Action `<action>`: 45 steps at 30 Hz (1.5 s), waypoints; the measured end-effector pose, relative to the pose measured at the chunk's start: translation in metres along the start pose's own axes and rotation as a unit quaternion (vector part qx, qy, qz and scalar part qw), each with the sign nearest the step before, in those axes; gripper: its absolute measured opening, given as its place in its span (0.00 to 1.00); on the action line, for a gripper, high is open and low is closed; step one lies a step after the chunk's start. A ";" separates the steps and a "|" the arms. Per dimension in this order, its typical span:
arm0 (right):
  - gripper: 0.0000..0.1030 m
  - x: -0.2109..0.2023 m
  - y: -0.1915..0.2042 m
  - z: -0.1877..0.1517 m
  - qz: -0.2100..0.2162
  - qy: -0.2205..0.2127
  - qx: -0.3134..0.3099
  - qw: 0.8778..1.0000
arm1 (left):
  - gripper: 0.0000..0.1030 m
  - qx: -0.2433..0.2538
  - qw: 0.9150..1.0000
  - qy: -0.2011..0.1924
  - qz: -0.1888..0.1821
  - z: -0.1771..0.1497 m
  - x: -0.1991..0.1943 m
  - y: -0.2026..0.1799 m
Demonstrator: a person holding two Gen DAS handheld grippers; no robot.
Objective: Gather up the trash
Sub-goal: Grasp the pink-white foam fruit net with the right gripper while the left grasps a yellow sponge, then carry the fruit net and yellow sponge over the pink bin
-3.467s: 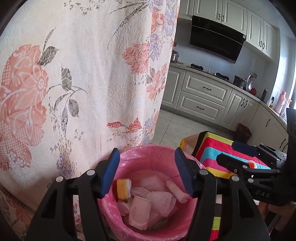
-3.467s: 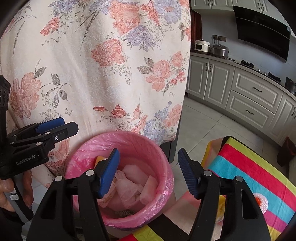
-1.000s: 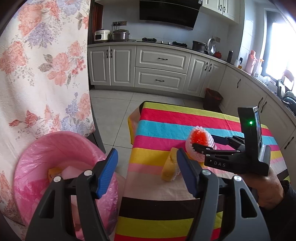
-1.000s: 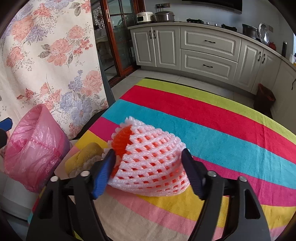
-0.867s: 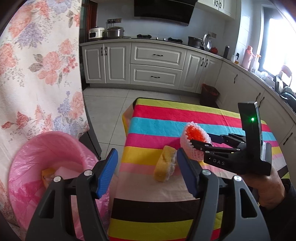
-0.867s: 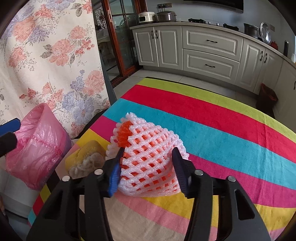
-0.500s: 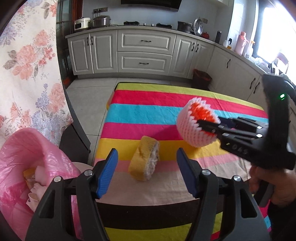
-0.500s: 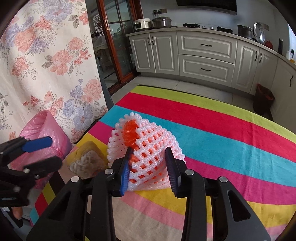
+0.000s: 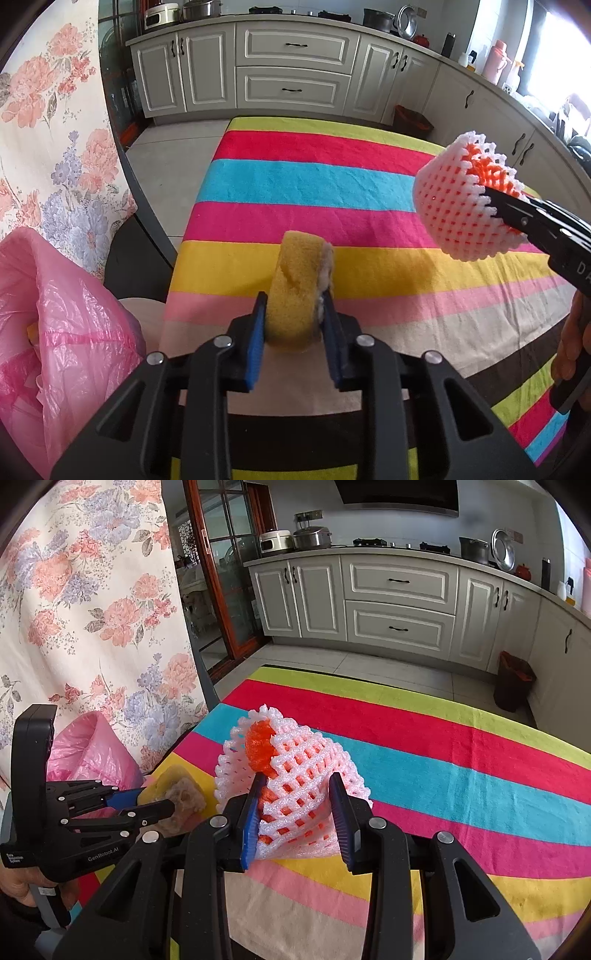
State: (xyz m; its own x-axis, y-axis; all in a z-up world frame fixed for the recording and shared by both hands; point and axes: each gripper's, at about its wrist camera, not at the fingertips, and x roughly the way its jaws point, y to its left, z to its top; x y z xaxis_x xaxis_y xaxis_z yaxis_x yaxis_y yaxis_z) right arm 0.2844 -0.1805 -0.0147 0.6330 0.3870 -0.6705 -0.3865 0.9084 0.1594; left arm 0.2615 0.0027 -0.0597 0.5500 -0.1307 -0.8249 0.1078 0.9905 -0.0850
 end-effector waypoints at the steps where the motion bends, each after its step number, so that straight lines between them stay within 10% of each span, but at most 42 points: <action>1: 0.33 -0.001 0.001 0.000 -0.001 -0.001 -0.001 1.000 | 0.26 0.002 1.000 -0.004 -0.001 0.000 -0.002 0.002; 21: 0.33 -0.048 0.056 0.008 0.008 -0.030 -0.031 0.999 | 0.25 -0.033 0.995 -0.097 0.009 -0.017 -0.123 0.028; 45: 0.34 -0.081 0.180 0.034 0.063 -0.053 -0.097 0.992 | 0.26 -0.131 0.970 -0.186 0.089 -0.074 -0.257 0.144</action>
State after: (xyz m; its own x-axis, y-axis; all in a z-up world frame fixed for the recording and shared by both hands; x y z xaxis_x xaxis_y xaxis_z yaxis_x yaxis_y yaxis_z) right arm 0.1861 -0.0429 0.0932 0.6350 0.5188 -0.5724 -0.5817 0.8087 0.0877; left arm 0.0744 0.1825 0.0984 0.8067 0.0851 -0.5847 -0.2032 0.9692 -0.1393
